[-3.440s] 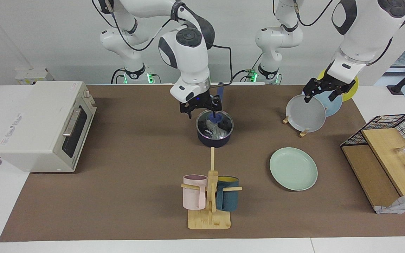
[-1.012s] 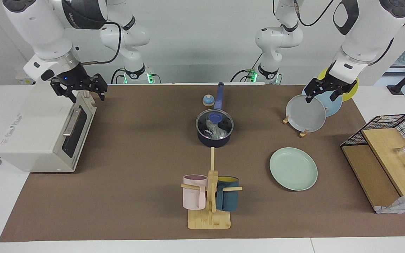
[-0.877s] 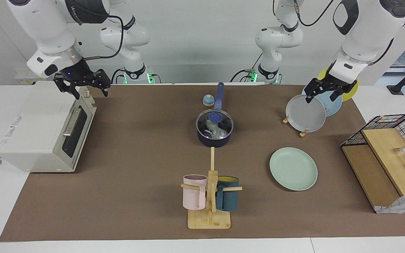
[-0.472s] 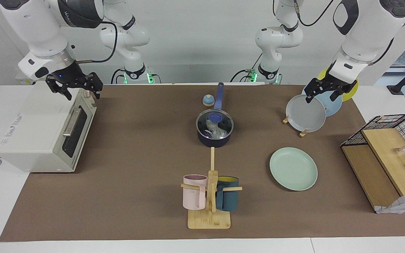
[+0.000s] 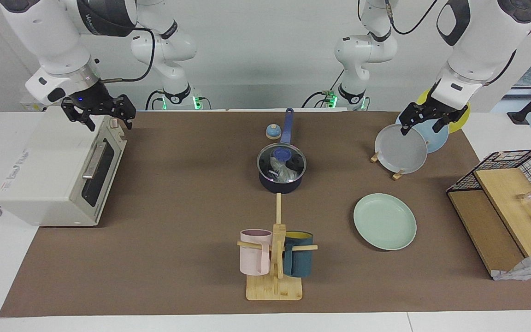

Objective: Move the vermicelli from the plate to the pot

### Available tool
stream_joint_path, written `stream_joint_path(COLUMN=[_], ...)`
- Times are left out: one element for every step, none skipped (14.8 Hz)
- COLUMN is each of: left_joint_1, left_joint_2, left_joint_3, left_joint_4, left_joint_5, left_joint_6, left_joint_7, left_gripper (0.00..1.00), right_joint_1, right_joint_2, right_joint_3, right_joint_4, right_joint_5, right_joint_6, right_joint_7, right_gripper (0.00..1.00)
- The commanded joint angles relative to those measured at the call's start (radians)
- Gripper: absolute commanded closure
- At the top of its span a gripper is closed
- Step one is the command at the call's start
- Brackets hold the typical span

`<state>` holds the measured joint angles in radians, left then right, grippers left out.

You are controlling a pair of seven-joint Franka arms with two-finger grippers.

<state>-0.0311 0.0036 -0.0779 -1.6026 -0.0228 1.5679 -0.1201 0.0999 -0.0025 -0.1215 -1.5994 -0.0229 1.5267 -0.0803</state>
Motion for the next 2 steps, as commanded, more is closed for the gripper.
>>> stream_joint_path(left_joint_1=[0.010, 0.010], left_joint_2=[-0.017, -0.017], left_joint_3=[-0.008, -0.008], left_joint_4=[-0.016, -0.016], left_joint_5=[0.021, 0.021], left_joint_6=[-0.008, -0.008], left_joint_7=[-0.006, -0.006], left_gripper=[0.00, 0.00], right_joint_1=[-0.002, -0.002], right_joint_2=[-0.025, -0.025], right_joint_3=[0.011, 0.011], right_joint_4=[-0.024, -0.024], right_joint_5=[-0.003, -0.003], right_joint_6=[-0.003, -0.005], right_joint_7=[0.013, 0.013], right_gripper=[0.00, 0.00])
